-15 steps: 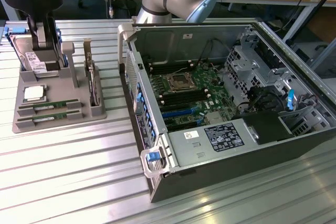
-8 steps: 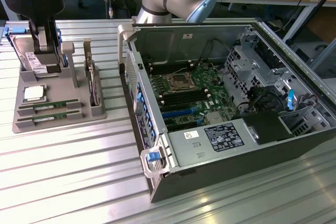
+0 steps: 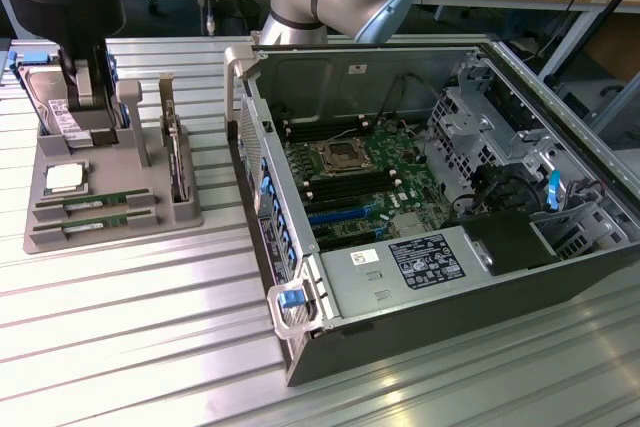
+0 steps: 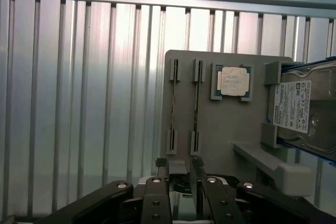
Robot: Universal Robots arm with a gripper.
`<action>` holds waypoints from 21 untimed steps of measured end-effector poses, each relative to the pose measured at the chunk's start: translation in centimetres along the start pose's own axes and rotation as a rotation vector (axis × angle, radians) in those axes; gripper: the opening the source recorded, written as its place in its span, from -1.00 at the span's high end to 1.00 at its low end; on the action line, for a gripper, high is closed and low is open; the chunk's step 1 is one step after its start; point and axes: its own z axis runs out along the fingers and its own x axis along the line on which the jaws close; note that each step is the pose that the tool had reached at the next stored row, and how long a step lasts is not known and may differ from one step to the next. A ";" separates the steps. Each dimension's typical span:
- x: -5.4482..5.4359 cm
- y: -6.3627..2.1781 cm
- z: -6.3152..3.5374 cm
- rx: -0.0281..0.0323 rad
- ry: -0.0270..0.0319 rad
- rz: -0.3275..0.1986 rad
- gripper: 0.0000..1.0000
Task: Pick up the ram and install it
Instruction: 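Pick up the ram and move it above insertion slot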
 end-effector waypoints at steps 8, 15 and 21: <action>0.0 -0.04 0.79 0.0000 0.0000 0.000 0.40; 0.0 -0.07 1.59 0.0000 0.0000 0.000 0.40; 0.1 -0.09 2.00 -0.0001 0.0001 0.000 0.40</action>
